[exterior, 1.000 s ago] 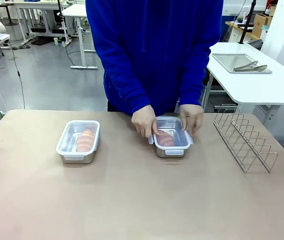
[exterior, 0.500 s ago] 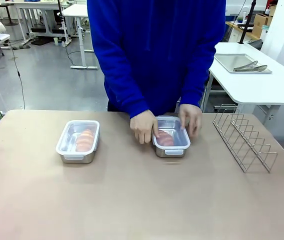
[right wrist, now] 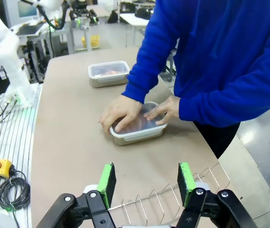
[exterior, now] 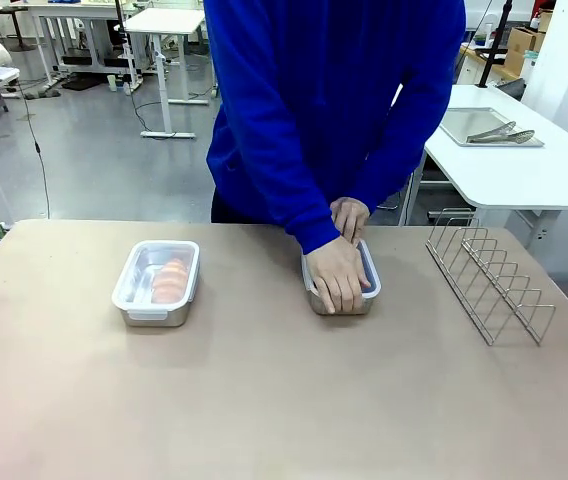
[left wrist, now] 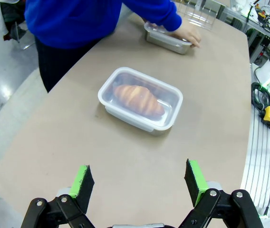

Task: Place the bread in airtight containers.
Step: Release when the human grabs the Airtight Container lid.

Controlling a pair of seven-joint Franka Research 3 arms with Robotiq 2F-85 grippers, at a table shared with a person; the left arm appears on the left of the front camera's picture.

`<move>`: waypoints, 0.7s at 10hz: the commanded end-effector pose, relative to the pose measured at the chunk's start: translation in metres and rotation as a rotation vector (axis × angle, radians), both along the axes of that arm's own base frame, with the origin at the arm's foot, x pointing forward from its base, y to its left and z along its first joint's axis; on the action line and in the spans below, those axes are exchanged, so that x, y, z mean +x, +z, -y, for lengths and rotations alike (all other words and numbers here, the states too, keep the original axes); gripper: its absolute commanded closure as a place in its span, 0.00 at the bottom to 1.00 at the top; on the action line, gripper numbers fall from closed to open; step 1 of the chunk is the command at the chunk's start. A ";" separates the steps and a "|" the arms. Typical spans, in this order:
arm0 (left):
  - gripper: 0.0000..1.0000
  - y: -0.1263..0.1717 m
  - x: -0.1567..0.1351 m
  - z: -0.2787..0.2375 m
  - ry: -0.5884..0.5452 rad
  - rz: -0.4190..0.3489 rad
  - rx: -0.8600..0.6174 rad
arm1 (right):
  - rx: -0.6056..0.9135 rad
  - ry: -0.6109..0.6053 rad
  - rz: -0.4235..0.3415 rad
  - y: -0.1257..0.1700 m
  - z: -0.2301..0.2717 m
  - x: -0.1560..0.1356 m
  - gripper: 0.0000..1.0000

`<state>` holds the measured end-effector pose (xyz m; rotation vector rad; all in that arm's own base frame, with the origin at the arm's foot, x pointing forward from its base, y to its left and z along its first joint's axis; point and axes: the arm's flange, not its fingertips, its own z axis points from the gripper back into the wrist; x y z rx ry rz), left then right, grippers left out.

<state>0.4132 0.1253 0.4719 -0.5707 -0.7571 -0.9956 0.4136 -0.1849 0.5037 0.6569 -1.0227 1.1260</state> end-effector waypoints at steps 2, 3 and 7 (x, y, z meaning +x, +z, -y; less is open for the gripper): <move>0.00 0.001 -0.001 0.000 -0.017 0.014 -0.001 | 0.004 0.005 0.003 0.001 0.000 -0.001 0.30; 0.00 0.001 -0.001 0.000 -0.017 0.014 -0.001 | 0.004 0.005 0.003 0.001 0.000 -0.001 0.30; 0.00 0.001 -0.001 0.000 -0.017 0.014 -0.001 | 0.004 0.005 0.003 0.001 0.000 -0.001 0.30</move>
